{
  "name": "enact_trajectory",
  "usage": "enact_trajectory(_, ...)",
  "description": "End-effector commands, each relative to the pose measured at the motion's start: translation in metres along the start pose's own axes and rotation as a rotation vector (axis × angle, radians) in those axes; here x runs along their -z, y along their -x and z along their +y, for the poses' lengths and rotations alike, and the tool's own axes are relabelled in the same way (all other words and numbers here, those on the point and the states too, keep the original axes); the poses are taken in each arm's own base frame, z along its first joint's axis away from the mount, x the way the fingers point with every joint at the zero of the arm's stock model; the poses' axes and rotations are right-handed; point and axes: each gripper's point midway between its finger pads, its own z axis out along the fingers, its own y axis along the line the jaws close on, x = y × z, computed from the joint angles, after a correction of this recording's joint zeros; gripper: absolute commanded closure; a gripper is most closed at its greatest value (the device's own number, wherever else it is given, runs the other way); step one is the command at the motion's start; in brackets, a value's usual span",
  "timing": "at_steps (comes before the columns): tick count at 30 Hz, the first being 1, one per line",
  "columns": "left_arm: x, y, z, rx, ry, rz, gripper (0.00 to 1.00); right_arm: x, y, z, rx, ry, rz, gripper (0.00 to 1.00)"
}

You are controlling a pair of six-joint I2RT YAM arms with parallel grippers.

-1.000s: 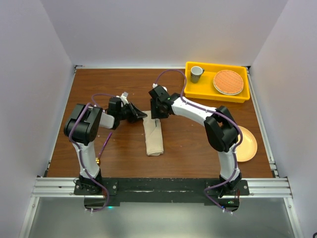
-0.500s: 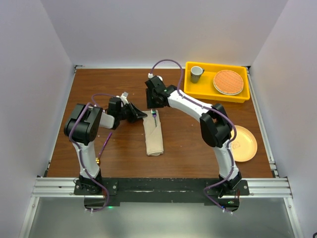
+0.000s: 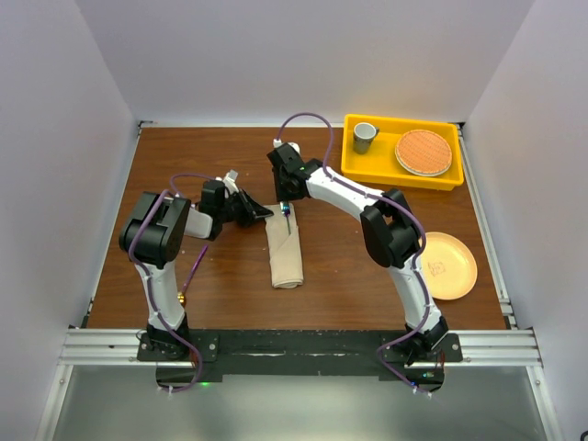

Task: Fold the napkin into a case and place the utensils inside
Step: Insert the fork into the folded napkin.

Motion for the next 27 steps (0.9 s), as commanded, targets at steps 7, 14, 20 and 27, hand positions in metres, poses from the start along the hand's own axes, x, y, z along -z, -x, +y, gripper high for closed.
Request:
enact_trajectory(7, -0.006, 0.01, 0.003, -0.012, -0.007, -0.025, 1.0, 0.005, 0.019, 0.002, -0.014, 0.004, -0.055, 0.8)
enact_trajectory(14, -0.006, 0.01, 0.003, -0.012, -0.012, -0.022, 1.0, 0.004, 0.01, -0.002, -0.006, -0.005, -0.031, 0.83)
enact_trajectory(20, -0.006, 0.01, 0.003, -0.012, -0.012, -0.022, 1.0, 0.004, -0.007, -0.008, 0.001, -0.019, 0.012, 0.86)
enact_trajectory(27, -0.006, 0.01, 0.003, -0.015, -0.012, -0.024, 1.0, 0.01, -0.016, -0.012, 0.001, -0.016, 0.036, 0.89)
